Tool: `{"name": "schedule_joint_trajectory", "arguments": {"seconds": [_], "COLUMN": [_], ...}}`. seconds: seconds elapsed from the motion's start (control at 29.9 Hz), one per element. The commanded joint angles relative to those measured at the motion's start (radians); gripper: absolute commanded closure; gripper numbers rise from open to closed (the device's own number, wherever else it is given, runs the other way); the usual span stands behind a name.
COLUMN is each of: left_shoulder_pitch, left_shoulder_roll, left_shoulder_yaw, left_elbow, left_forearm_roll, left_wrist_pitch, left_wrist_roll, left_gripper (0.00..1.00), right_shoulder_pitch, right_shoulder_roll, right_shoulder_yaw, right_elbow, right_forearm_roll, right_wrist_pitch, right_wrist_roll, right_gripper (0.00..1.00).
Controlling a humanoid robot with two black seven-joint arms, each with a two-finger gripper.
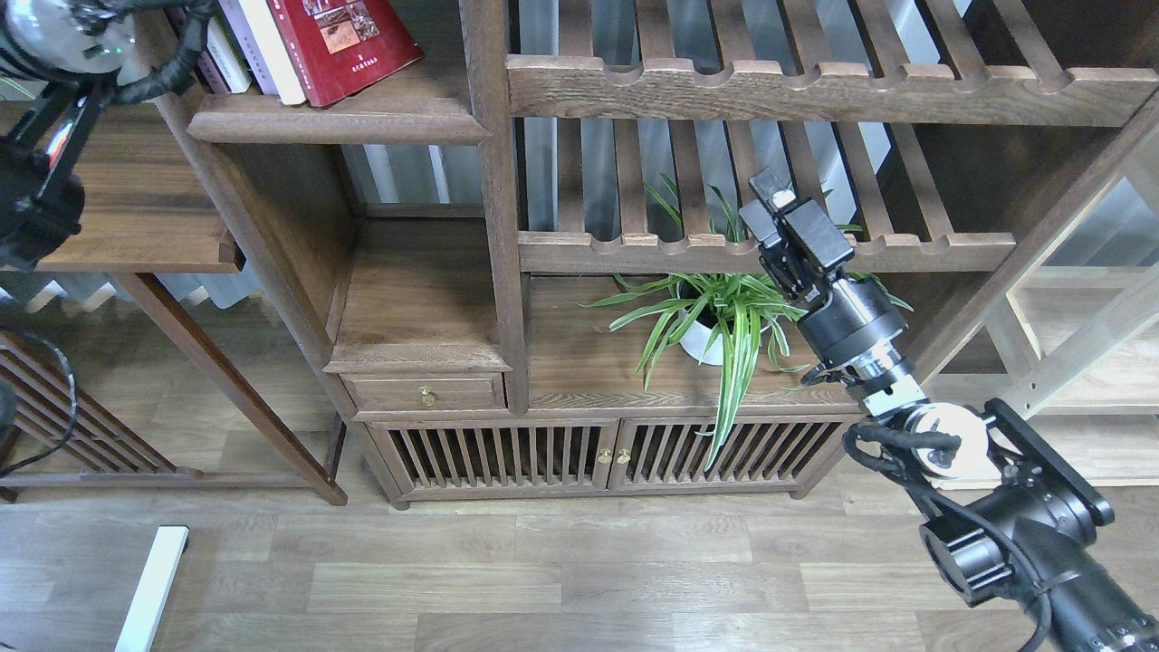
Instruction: Organize books on shelf
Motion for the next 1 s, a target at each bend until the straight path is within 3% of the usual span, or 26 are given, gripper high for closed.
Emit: {"name": "schedule_joint_trajectory", "arguments": {"seconds": [0.0,0.13,0.4,0.67,0.97], "left_shoulder_pitch": [0.044,0.090,0.196,0.355,0.460], "left_shoulder_roll": [0.034,0.062,0.060,-0.106,-0.355], "left_shoulder_yaw": [0.000,-0.003,-0.051,-0.049,-0.034], "left_elbow": [-0.042,-0.044,-0.045,-0.036,-0.013], "left_forearm_roll": [-0.109,-0.205,-0.312,-0.504,-0.499], "left_wrist_pitch": [-0.180,-0.424,-0.660,-0.660,-0.660], "left_wrist_roll": [0.005,0.056,0.064,0.064,0.065], "left_gripper": [0.32,0.32,0.30,0.08,0.06], "right_shoulder_pitch": [0.000,0.000,-0.012,-0.005,0.017], "right_shoulder_roll": [0.001,0.028,0.079,0.119,0.131], "right_shoulder_yaw": [0.001,-0.001,0.002,0.008,0.036], "right_elbow": [0.000,0.000,0.000,0.001,0.008], "right_forearm_roll": [0.000,0.000,-0.005,-0.011,-0.063], "right_wrist_pitch": [0.000,0.000,0.000,0.000,0.000], "right_wrist_roll": [0.000,0.002,0.003,0.003,0.003], "right_gripper": [0.21,0.21,0.19,0.19,0.19]}}
